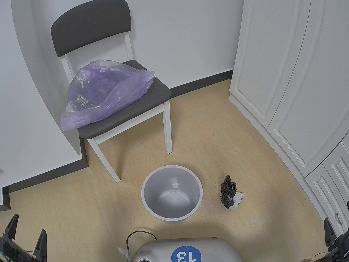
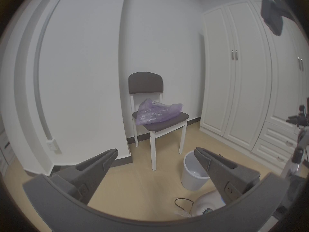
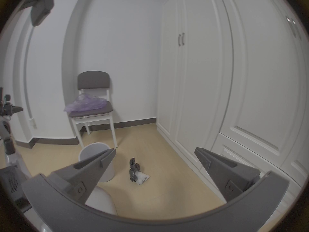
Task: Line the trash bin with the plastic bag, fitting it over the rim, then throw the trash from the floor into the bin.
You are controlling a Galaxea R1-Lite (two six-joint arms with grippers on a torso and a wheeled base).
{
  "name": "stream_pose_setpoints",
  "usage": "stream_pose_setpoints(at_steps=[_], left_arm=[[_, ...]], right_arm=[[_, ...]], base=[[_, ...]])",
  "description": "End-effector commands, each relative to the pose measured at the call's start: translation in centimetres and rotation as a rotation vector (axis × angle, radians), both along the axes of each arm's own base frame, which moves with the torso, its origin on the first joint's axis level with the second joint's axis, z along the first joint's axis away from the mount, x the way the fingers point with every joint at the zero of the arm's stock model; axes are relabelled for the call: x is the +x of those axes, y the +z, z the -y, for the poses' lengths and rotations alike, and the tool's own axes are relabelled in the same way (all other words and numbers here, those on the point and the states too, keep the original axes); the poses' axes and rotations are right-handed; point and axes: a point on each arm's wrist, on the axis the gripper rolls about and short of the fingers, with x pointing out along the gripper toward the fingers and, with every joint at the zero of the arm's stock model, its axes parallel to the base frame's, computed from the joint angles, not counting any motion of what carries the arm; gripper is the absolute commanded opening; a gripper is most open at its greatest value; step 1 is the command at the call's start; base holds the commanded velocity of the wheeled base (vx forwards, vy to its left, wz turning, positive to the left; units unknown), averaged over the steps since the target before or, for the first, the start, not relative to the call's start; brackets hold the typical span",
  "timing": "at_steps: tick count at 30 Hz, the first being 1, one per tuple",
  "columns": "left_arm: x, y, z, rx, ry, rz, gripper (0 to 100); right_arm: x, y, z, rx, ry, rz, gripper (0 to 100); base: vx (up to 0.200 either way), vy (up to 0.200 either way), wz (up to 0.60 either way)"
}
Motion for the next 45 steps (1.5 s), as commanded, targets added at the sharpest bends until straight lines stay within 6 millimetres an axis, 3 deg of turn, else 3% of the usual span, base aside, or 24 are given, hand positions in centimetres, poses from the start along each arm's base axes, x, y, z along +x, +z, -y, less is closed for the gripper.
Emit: stream_pose_setpoints(at_steps=[1, 4, 7, 8, 9, 11, 15, 17, 18, 19, 22, 28, 32, 37, 45], left_arm=[[-2.2, 6.9, 0.2, -0.142, -0.145, 0.218, 100], [-1.9, 10.4, 0.1, -0.185, -0.172, 0.192, 100], [-0.6, 12.7, 0.1, -0.155, -0.174, 0.156, 100], [0.8, 14.8, 0.2, -0.115, -0.168, 0.134, 100], [1.3, 15.3, 0.2, -0.102, -0.164, 0.124, 100], [4.6, 17.8, 0.3, -0.029, -0.144, 0.057, 100], [10.6, 18.1, 0.4, 0.154, -0.073, -0.093, 100], [12.8, 17.7, 0.4, 0.197, -0.027, -0.130, 100], [12.8, 17.7, 0.4, 0.197, -0.027, -0.130, 100], [15.3, 17.3, 0.4, 0.228, 0.006, -0.135, 100], [18.8, 16.9, 0.4, 0.286, 0.016, -0.149, 100], [25.1, 15.2, -0.6, 0.407, 0.052, -0.235, 100], [28.4, 14.4, -0.9, 0.412, 0.107, -0.248, 100], [30.1, 13.2, -2.6, 0.407, 0.165, -0.284, 100], [30.7, 11.5, -4.4, 0.394, 0.207, -0.353, 100]], right_arm=[[-0.7, 2.2, -0.1, 0.088, 0.054, 0.140, 100], [-2.3, 8.2, -0.2, 0.246, 0.150, 0.270, 100], [-1.0, 11.6, -0.2, 0.213, 0.140, 0.218, 100], [0.9, 13.9, -0.3, 0.174, 0.119, 0.175, 100], [1.5, 14.6, -0.3, 0.161, 0.112, 0.164, 100], [5.5, 17.8, -0.1, 0.112, 0.080, 0.142, 100], [12.0, 20.8, 0.3, 0.113, -0.014, 0.202, 100], [14.3, 21.3, 0.3, 0.128, -0.059, 0.227, 100], [14.3, 21.3, 0.3, 0.128, -0.059, 0.227, 100], [16.8, 21.7, 0.1, 0.148, -0.104, 0.255, 100], [18.9, 21.8, 0.0, 0.189, -0.135, 0.269, 100], [19.4, 21.3, -0.1, 0.283, -0.122, 0.258, 100], [18.1, 20.4, -0.1, 0.379, -0.106, 0.255, 100], [17.0, 20.4, -0.2, 0.397, -0.055, 0.258, 100], [16.8, 20.3, -0.2, 0.399, -0.046, 0.253, 100]], base=[[0.000, 0.000, 0.00], [0.000, 0.000, 0.00], [0.000, 0.000, 0.00], [0.000, 0.000, 0.00], [0.000, 0.000, 0.00], [0.000, 0.000, 0.00], [0.000, 0.000, 0.00], [0.000, 0.000, 0.00], [0.000, 0.000, 0.00], [0.000, 0.000, 0.00], [0.000, 0.000, 0.00], [0.000, 0.000, 0.00], [0.000, 0.000, 0.00], [0.000, 0.000, 0.00], [0.000, 0.000, 0.00]])
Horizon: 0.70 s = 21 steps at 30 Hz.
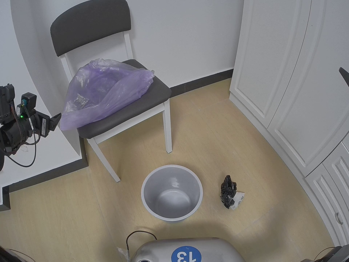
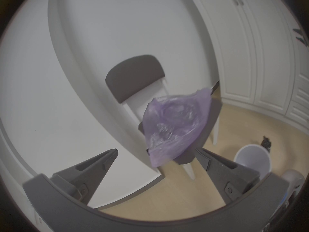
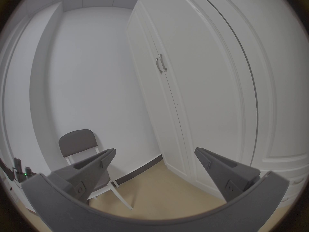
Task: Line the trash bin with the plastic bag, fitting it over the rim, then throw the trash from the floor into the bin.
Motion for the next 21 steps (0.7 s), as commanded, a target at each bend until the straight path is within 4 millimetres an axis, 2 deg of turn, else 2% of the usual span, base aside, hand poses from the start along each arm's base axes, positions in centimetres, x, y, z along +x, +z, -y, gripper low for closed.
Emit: stream_pose_setpoints(at_steps=[1, 2, 11, 21], left_arm=[[2.2, -3.1, -1.1, -0.006, 0.035, -0.110, 100], [2.6, -3.8, -1.1, -0.009, 0.032, -0.134, 100], [4.9, -5.4, 0.1, -0.001, -0.003, -0.126, 100], [8.0, -9.4, -0.8, -0.006, 0.030, -0.126, 100]], right_arm=[[0.4, -0.3, -0.1, 0.005, 0.006, -0.016, 100], [0.4, -0.4, -0.1, 0.004, 0.008, -0.017, 100], [1.1, -0.7, -0.1, 0.005, 0.006, -0.039, 100], [2.2, -1.3, -0.1, 0.025, 0.008, -0.074, 100]], base=[[0.000, 0.000, 0.00], [0.000, 0.000, 0.00], [0.000, 0.000, 0.00], [0.000, 0.000, 0.00]])
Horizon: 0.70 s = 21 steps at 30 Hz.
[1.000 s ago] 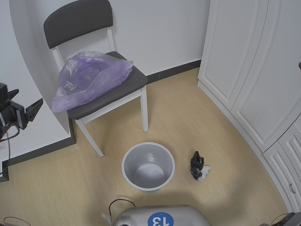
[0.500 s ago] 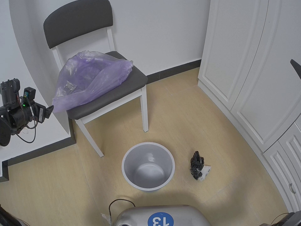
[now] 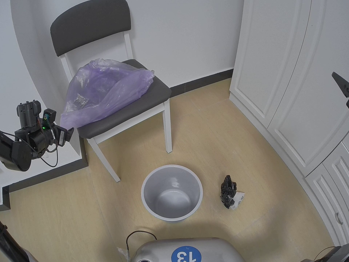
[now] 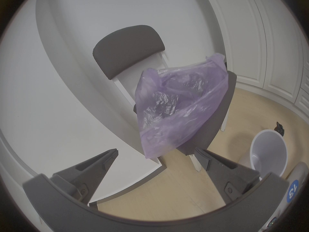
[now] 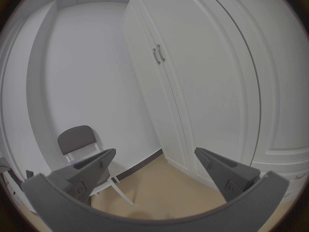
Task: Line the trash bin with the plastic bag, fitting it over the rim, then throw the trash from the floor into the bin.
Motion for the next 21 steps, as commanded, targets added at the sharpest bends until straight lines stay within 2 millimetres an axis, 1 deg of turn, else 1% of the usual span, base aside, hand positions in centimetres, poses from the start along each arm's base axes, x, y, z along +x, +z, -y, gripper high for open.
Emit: stream_pose_setpoints(at_steps=[1, 5, 11, 15, 17, 19, 21], left_arm=[[1.7, -2.9, -0.4, -0.008, 0.007, -0.044, 100], [2.1, -3.1, -0.4, -0.007, 0.006, -0.031, 100], [3.5, -3.0, -0.5, -0.020, 0.012, 0.008, 100], [4.0, -1.9, -0.5, -0.072, 0.030, 0.094, 100], [4.8, -1.2, -0.9, -0.079, 0.059, 0.143, 100], [5.2, -0.9, -1.5, -0.101, 0.096, 0.178, 100], [5.6, -0.4, -1.6, -0.144, 0.120, 0.236, 100]], right_arm=[[0.6, -0.3, 0.0, 0.005, -0.001, -0.018, 100], [0.8, -0.4, 0.0, 0.007, -0.002, -0.024, 100], [1.2, -0.4, 0.1, 0.011, -0.009, -0.025, 100], [1.2, -0.4, 0.2, 0.012, -0.012, -0.027, 100], [1.2, -0.4, 0.3, 0.012, -0.018, -0.027, 100], [1.3, -0.4, 0.3, 0.012, -0.019, -0.027, 100], [1.2, -0.4, 0.3, 0.012, -0.019, -0.025, 100]], base=[[0.000, 0.000, 0.00], [0.000, 0.000, 0.00], [0.000, 0.000, 0.00], [0.000, 0.000, 0.00], [0.000, 0.000, 0.00], [0.000, 0.000, 0.00], [0.000, 0.000, 0.00]])
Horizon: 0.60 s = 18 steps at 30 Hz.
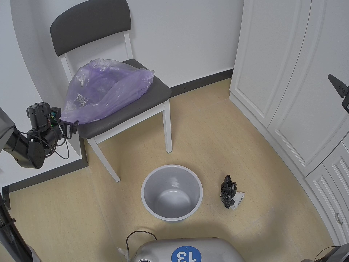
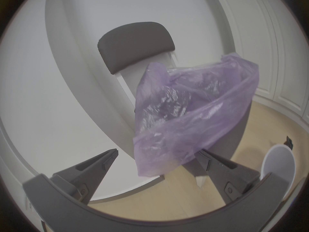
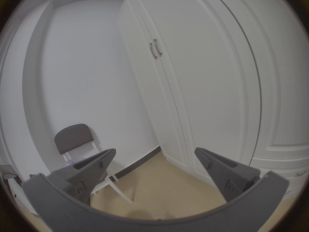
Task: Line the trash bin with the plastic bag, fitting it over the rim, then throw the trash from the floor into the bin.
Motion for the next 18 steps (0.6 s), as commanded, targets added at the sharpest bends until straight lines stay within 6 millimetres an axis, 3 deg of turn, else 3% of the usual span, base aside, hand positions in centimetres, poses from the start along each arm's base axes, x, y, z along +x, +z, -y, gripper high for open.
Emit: stream_pose_setpoints(at_steps=[1, 13, 18], left_arm=[[1.1, 0.6, -0.6, -0.049, 0.046, 0.087, 100], [-0.2, 0.8, -1.5, -0.088, 0.074, 0.152, 100], [0.3, -0.7, -1.5, -0.119, 0.077, 0.121, 100]], right_arm=[[0.0, 0.0, 0.1, 0.000, -0.006, 0.002, 100], [-0.1, 0.2, 0.2, 0.018, 0.009, 0.010, 100], [-0.1, 0.1, 0.2, 0.019, 0.010, 0.007, 100]], base=[[0.000, 0.000, 0.00], [0.000, 0.000, 0.00], [0.000, 0.000, 0.00]])
